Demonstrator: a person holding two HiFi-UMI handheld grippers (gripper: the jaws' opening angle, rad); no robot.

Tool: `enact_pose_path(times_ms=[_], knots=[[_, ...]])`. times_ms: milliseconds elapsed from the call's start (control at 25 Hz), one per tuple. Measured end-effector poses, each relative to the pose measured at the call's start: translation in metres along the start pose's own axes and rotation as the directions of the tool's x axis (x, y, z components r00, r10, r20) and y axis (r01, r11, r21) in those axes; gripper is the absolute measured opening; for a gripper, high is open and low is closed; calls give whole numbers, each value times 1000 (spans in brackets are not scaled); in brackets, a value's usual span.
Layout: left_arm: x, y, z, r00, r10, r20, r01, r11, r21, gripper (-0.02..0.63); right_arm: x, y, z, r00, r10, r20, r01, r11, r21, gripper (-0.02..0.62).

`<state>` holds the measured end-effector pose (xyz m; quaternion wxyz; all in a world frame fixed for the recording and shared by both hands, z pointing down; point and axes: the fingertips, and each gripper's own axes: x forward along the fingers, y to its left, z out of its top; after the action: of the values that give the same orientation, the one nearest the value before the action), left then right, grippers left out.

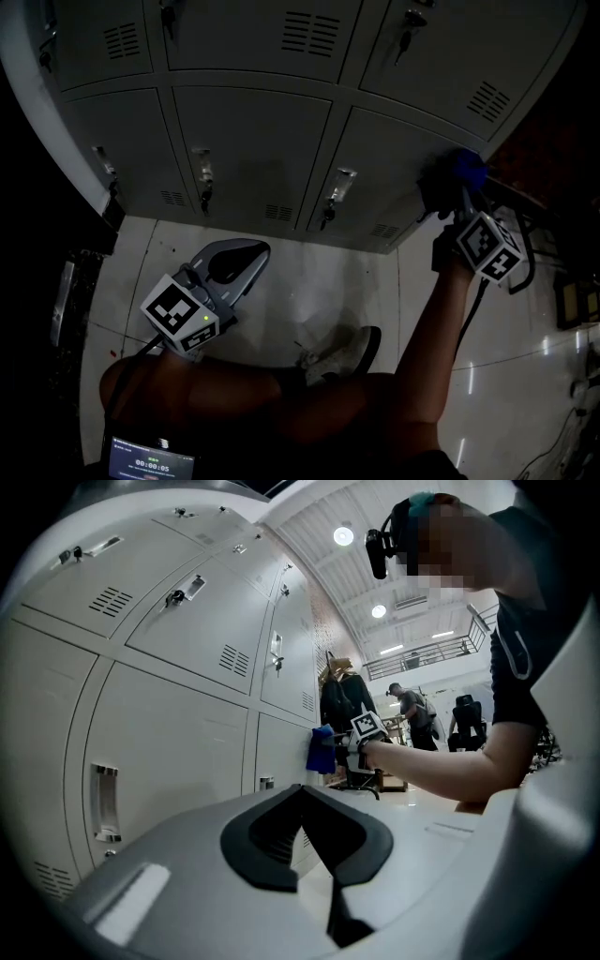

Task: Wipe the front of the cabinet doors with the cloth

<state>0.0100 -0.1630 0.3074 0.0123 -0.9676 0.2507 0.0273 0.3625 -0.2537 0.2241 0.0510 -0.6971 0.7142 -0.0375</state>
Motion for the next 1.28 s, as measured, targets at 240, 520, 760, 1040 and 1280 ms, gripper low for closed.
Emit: enact_pose_path(times_ms=[240,520,760,1040,1280], knots=[[0,-2,4,1000,-5,12,5,1000,1,8,11,99,-16,974,223,-45,-225,973,-43,74],[-2,-2,10,1000,-1,25,1,1000,1,8,36,189,-60,923,360,-134,-373,924,-83,74],[-3,2,9,1000,6,29,-6,1000,-6,6,53,204,-68,917,371,-145,-385,919,-82,74],[-2,6,6,999,21,26,-21,1000,6,8,62,194,-79,924,348,-157,-361,930,-68,74],[-3,6,5,1000,23,21,-23,1000,8,6,59,175,-81,940,302,-159,-318,944,-84,74]])
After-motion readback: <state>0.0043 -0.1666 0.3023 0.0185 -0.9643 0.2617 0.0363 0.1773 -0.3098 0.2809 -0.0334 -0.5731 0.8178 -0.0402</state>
